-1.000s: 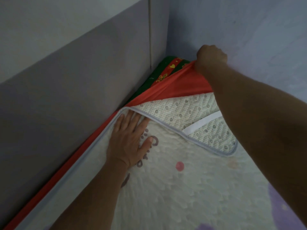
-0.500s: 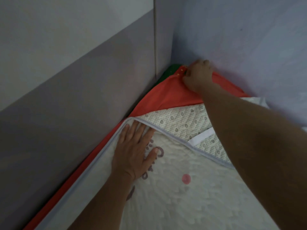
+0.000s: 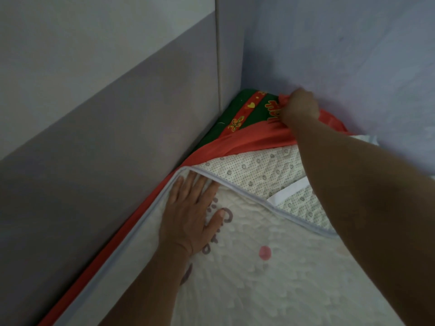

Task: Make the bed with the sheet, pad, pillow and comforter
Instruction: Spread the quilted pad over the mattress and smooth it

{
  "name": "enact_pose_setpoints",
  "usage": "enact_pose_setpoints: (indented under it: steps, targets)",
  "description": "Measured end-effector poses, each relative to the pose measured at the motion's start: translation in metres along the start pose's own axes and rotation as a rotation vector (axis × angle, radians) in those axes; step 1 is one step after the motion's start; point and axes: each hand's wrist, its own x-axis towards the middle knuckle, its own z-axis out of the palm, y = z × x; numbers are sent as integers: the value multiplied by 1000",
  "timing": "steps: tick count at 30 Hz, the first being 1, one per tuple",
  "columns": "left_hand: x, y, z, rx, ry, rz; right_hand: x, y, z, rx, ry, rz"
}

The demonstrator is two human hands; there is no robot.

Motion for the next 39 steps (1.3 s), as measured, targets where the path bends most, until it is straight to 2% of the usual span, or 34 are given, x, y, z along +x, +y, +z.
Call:
enact_pose_setpoints:
  steps: [2,5,8,10,12,14,17,21,25,28,31,34,39]
  targets:
    - [0,0,0,-3,-8,2,4,-1,-3,88,100,45]
    - [-1,0,1,-11,-12,1,20,-16,-13,350,237,56]
    - [0,0,1,-24,-22,2,29,-29,-25,779,359,91]
    - [0,0,1,-27,-14,5,26,-36,-22,1005,238,33]
    - [0,-1,2,-27,6,16,21,-37,-8,1167,-76,-1]
    - [1,-1,3,-26,23,20,18,-32,3,958,-240,-117]
    - [1,-1,3,-16,24,14,16,-19,18,376,-169,-247]
    - [1,1,1,-11,31,15,15,-8,34,59,-353,-350]
    - [1,1,1,0,29,8,14,-9,31,106,-332,-355]
    - [1,1,0,-2,31,18,-4,-10,19,172,-204,-411]
    - [0,2,-2,5,33,16,-20,-7,13,64,-47,-469]
    - [-2,4,-3,7,28,15,-16,-4,7,-31,-25,-330]
    - [0,3,1,11,16,13,16,-1,7,54,-237,-48]
